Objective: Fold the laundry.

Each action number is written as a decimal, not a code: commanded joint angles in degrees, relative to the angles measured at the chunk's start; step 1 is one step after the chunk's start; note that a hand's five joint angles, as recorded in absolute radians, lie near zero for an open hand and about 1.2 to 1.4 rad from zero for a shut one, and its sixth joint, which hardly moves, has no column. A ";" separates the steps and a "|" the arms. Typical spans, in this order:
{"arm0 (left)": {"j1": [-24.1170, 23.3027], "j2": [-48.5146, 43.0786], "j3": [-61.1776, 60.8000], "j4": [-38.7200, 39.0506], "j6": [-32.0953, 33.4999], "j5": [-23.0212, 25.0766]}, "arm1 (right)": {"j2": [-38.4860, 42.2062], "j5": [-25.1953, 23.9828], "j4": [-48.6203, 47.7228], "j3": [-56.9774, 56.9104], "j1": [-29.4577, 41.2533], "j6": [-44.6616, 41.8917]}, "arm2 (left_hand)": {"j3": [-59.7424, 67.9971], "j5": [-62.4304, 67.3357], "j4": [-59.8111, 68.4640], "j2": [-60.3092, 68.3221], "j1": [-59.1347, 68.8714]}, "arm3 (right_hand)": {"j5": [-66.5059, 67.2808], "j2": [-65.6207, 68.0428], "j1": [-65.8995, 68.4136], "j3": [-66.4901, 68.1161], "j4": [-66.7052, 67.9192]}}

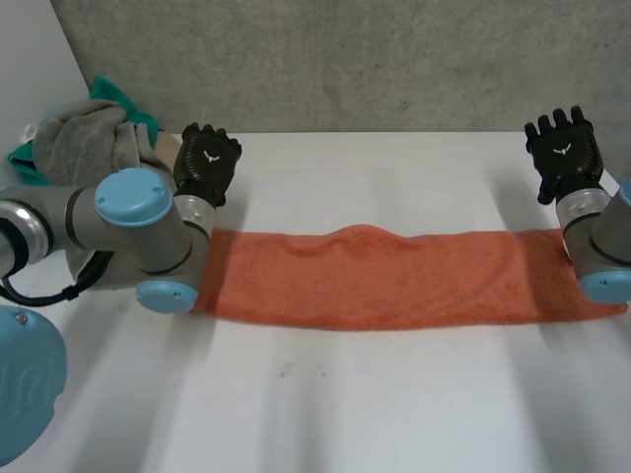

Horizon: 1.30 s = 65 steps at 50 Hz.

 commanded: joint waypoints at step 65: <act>-3.01 35.21 -36.98 -2.99 -13.42 0.59 | -28.42 -18.75 5.26 29.73 9.96 -12.71 | -9.13 -8.55 -8.74 -9.00 -9.27 | 67.06 67.52 66.12 67.55 67.42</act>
